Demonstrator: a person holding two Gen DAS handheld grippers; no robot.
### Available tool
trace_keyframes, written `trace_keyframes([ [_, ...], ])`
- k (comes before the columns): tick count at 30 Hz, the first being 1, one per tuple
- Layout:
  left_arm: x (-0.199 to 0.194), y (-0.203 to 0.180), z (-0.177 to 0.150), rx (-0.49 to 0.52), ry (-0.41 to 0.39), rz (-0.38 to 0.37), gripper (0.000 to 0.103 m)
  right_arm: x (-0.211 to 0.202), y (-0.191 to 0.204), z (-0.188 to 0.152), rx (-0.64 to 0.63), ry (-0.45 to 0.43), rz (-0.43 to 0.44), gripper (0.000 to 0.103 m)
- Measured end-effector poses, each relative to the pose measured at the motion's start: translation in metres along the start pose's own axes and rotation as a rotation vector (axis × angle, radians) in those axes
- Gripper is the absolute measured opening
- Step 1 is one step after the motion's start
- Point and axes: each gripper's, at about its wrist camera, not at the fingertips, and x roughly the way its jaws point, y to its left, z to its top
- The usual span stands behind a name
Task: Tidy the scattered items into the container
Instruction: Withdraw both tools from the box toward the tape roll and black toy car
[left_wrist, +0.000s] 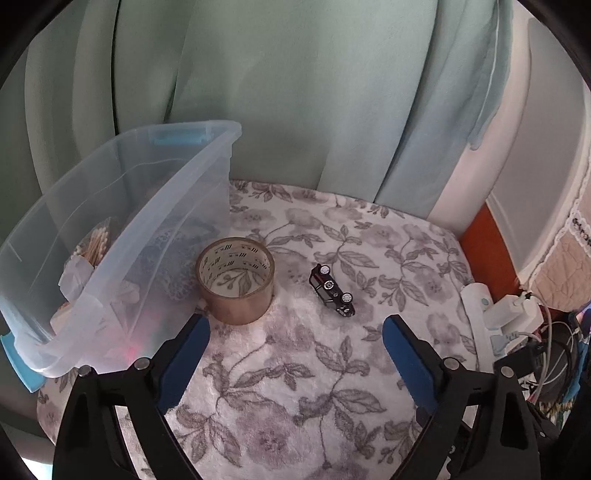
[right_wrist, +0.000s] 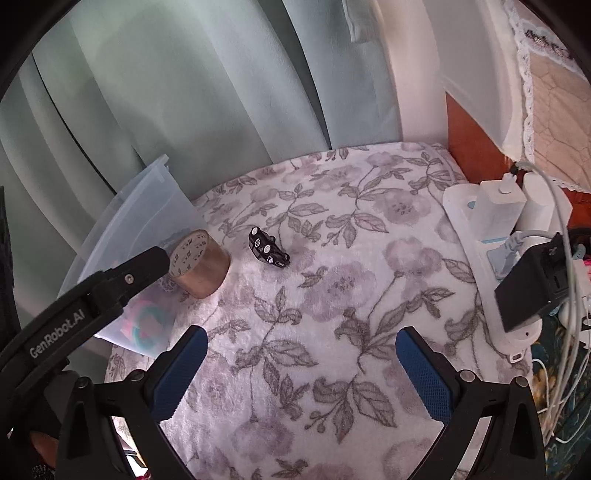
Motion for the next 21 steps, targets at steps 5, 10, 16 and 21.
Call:
trace_keyframes([
  [5,0.030,0.010,-0.002,-0.062,0.035,0.091,0.095,0.028,-0.002,0.004,-0.045,0.033,-0.020,0.103],
  [10,0.056,0.023,-0.002,-0.165,0.075,0.155,0.095,0.053,0.004,0.008,-0.138,0.050,0.013,0.098],
  [16,0.077,0.028,0.000,-0.228,0.086,0.214,0.095,0.084,0.009,0.015,-0.213,0.072,0.007,0.088],
  [21,0.091,0.033,0.000,-0.264,0.080,0.210,0.095,0.110,0.008,0.021,-0.241,0.085,0.002,0.074],
])
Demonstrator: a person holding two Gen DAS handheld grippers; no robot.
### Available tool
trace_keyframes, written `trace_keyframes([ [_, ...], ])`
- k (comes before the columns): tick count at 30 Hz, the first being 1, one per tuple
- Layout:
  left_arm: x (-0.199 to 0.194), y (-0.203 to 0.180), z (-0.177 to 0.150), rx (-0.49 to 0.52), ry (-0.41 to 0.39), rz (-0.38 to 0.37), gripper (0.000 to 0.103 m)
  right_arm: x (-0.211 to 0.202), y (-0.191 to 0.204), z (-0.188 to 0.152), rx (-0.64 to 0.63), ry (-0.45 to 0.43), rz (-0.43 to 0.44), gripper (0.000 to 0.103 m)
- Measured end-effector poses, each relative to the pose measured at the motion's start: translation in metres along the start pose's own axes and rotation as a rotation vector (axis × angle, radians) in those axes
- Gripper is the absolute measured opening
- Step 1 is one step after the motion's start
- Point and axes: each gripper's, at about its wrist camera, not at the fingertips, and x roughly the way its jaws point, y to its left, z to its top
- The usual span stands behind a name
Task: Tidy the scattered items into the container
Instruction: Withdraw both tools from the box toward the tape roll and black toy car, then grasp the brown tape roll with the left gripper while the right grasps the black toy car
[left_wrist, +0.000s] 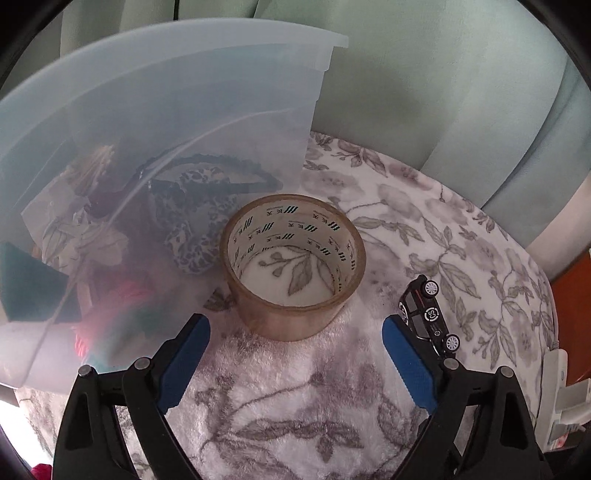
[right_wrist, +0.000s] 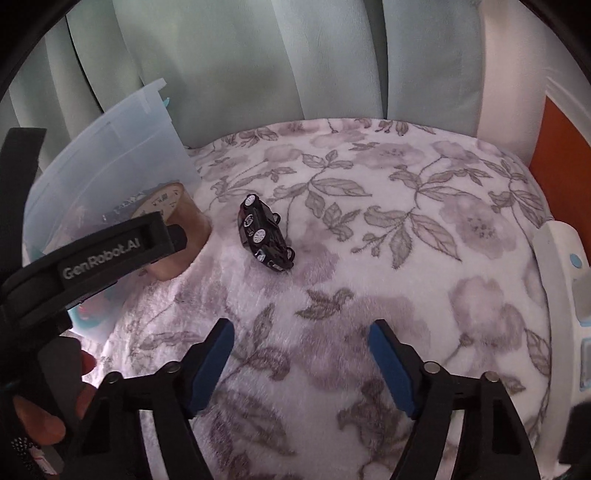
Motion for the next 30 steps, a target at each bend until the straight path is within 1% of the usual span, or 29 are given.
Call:
trace_keyframes([
  [2,0.006,0.001,0.001,-0.008,-0.006,-0.016,0.095,0.005,-0.001,0.005,-0.005,-0.006,0.003,0.074],
  [5,0.014,0.000,0.004,-0.020,-0.003,-0.012,0.095,0.011,-0.001,0.014,-0.014,-0.029,0.013,0.072],
  [8,0.018,0.001,0.007,-0.042,-0.004,-0.022,0.095,0.019,0.003,0.023,-0.043,-0.042,0.023,0.067],
  [10,0.021,0.000,0.008,-0.047,-0.006,-0.023,0.095,0.024,0.007,0.028,-0.068,-0.048,0.039,0.060],
  [13,0.025,0.000,0.010,-0.064,0.002,-0.026,0.095,0.029,0.011,0.034,-0.109,-0.065,0.063,0.055],
  [18,0.029,-0.002,0.011,-0.092,-0.005,-0.015,0.095,0.038,0.016,0.042,-0.139,-0.080,0.073,0.055],
  [19,0.030,-0.002,0.011,-0.096,-0.007,-0.014,0.095,0.039,0.018,0.044,-0.141,-0.083,0.078,0.053],
  [21,0.031,-0.002,0.012,-0.105,-0.006,-0.011,0.095,0.040,0.021,0.046,-0.150,-0.088,0.083,0.047],
  [23,0.032,-0.002,0.012,-0.113,-0.008,-0.008,0.095,0.042,0.023,0.047,-0.158,-0.088,0.083,0.043],
  [25,0.033,-0.002,0.012,-0.118,-0.010,-0.006,0.094,0.041,0.024,0.046,-0.161,-0.095,0.088,0.035],
  [29,0.034,-0.003,0.012,-0.113,-0.021,0.014,0.086,0.033,0.018,0.045,-0.131,-0.127,0.082,0.034],
  [30,0.034,-0.003,0.011,-0.110,-0.022,0.014,0.086,0.031,0.015,0.044,-0.115,-0.131,0.078,0.034],
])
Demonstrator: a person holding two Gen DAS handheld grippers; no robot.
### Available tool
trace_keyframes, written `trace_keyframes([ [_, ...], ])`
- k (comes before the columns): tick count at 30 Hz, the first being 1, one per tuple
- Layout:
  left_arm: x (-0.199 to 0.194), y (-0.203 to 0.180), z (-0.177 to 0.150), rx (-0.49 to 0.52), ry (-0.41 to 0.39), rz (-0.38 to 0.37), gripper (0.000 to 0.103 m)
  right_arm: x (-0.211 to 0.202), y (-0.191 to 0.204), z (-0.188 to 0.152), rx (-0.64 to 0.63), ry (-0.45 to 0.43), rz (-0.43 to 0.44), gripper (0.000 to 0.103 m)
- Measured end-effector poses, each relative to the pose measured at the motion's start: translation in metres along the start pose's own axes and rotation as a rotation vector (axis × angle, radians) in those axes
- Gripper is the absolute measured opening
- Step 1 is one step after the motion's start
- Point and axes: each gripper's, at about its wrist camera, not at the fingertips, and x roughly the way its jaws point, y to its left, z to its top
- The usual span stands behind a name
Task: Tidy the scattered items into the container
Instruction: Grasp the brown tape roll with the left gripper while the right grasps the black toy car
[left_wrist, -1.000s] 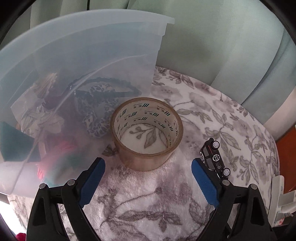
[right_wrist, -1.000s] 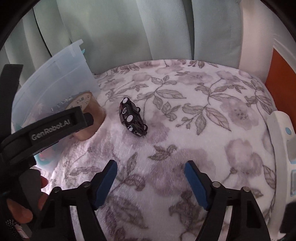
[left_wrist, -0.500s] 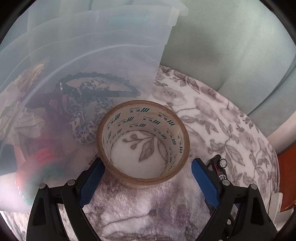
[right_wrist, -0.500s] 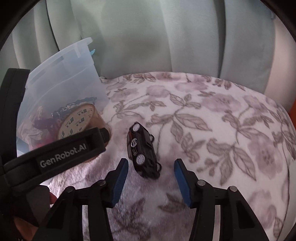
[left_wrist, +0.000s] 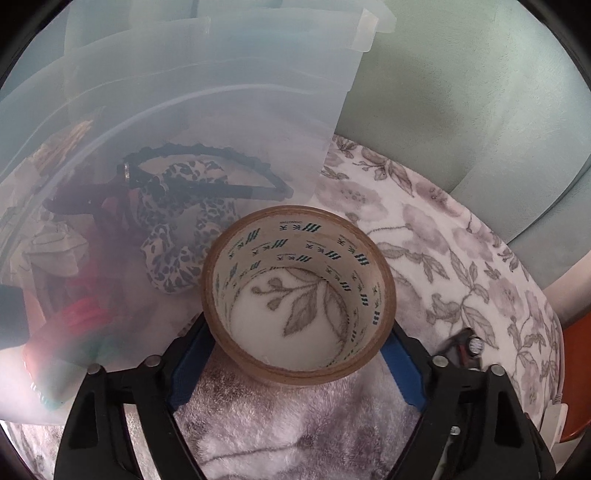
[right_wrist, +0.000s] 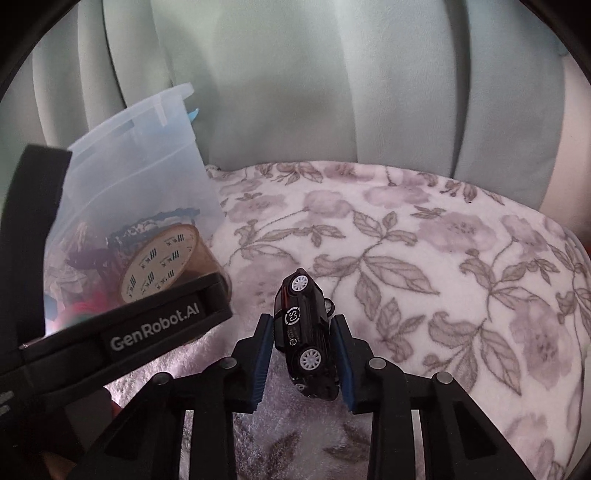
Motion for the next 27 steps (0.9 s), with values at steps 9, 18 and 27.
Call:
trace_keyframes([
  [9,0.001,-0.005,-0.002,0.019,-0.002,-0.017,0.085,-0.020,-0.034,-0.015,0.159,0.004,-0.045,0.034],
  [18,0.003,-0.020,-0.006,0.092,-0.009,-0.051,0.086,-0.025,-0.045,-0.021,0.193,0.003,-0.067,0.034],
  [27,0.022,-0.033,-0.002,0.129,-0.006,-0.010,0.087,-0.013,-0.046,-0.015,0.198,0.004,-0.064,0.034],
])
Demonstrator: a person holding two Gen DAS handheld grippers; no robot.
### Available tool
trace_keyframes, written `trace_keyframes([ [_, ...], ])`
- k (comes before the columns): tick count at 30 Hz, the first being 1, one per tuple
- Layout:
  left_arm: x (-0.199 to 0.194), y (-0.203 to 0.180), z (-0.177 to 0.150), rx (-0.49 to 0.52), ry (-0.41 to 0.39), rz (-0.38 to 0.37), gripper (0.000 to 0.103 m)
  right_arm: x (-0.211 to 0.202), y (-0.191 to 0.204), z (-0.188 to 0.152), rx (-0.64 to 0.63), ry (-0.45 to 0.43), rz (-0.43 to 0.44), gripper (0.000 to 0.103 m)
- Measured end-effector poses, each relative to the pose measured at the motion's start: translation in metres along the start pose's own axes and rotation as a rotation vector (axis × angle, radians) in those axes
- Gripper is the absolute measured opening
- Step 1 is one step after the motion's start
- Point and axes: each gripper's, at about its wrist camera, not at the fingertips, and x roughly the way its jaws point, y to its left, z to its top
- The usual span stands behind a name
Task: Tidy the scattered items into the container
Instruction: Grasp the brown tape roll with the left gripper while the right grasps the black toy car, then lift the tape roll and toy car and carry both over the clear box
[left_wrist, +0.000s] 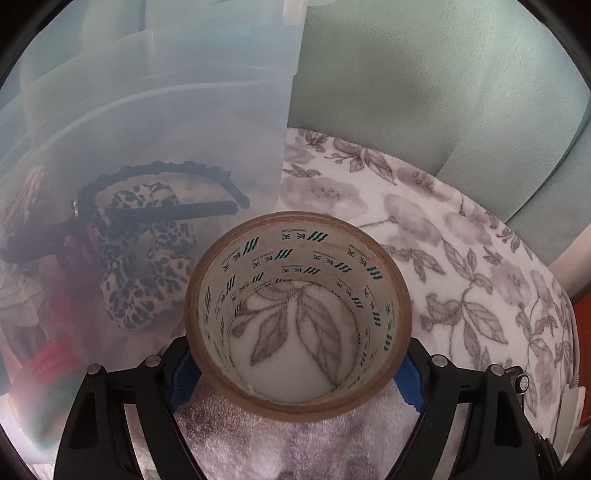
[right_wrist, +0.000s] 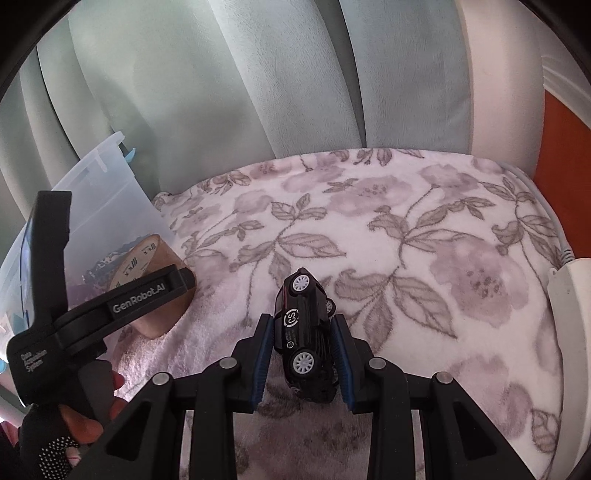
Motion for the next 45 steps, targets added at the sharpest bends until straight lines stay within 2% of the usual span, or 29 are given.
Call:
trace_keyframes([
  [6,0.000,-0.003,-0.002,0.007,-0.007,-0.020,0.086,-0.002,-0.001,0.000,0.004,0.003,-0.007,0.034],
  [12,-0.010,0.012,-0.007,0.031,0.005,-0.065,0.086,-0.010,-0.001,-0.003,0.021,0.015,-0.037,0.034],
  [21,-0.030,0.011,-0.029,0.109,0.087,-0.155,0.086,-0.047,-0.005,-0.021,0.120,0.031,-0.063,0.033],
  [27,-0.054,0.013,-0.043,0.143,0.127,-0.206,0.086,-0.078,0.000,-0.034,0.139,0.031,-0.078,0.033],
  [31,-0.074,0.012,-0.037,0.166,0.111,-0.229,0.086,-0.103,0.008,-0.037,0.152,0.005,-0.076,0.033],
  [39,-0.128,0.025,-0.031,0.187,0.068,-0.326,0.086,-0.156,0.035,-0.029,0.140,-0.076,-0.076,0.033],
  [45,-0.172,0.033,-0.018,0.197,-0.009,-0.389,0.086,-0.201,0.065,-0.019,0.109,-0.158,-0.057,0.033],
])
